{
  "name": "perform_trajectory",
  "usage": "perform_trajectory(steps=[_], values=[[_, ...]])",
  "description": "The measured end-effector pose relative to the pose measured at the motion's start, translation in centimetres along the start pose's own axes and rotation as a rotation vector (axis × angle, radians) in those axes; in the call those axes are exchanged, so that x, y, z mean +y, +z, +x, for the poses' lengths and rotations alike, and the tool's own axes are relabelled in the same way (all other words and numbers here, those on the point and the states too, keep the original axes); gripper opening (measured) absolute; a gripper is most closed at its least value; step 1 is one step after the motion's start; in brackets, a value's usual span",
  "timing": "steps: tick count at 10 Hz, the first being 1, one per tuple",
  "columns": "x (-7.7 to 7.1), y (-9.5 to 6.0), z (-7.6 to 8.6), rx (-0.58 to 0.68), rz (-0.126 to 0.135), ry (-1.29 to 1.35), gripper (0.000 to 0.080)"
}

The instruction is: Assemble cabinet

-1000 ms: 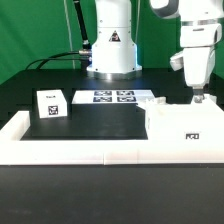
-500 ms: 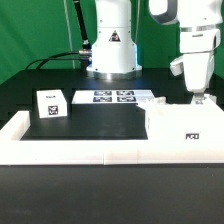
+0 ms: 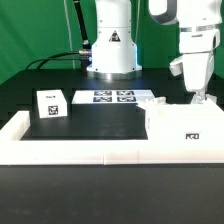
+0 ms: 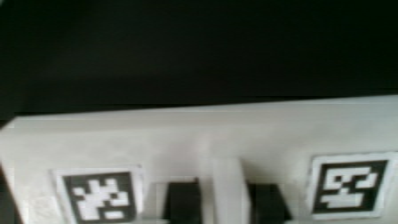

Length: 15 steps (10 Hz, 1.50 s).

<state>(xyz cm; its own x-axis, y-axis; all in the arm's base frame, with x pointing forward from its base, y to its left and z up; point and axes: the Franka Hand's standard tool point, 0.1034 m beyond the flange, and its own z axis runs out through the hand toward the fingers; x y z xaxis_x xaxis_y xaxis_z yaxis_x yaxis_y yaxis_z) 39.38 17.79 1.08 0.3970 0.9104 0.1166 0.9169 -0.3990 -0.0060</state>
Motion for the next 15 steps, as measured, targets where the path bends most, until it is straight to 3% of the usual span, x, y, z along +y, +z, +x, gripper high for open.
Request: perform_trajectory(steps=[6, 9, 12, 15], values=[[0.0, -0.1, -0.1, -0.004, 0.002, -0.014, 0.0068], [1.1, -1.9, -0.4, -0.045, 0.007, -0.092, 0.0068], [3.4, -4.1, -1.5, -0.069, -0.002, -0.131, 0.0069], [3.1, -3.7, -1.6, -0.072, 0.006, -0.124, 0.0069]])
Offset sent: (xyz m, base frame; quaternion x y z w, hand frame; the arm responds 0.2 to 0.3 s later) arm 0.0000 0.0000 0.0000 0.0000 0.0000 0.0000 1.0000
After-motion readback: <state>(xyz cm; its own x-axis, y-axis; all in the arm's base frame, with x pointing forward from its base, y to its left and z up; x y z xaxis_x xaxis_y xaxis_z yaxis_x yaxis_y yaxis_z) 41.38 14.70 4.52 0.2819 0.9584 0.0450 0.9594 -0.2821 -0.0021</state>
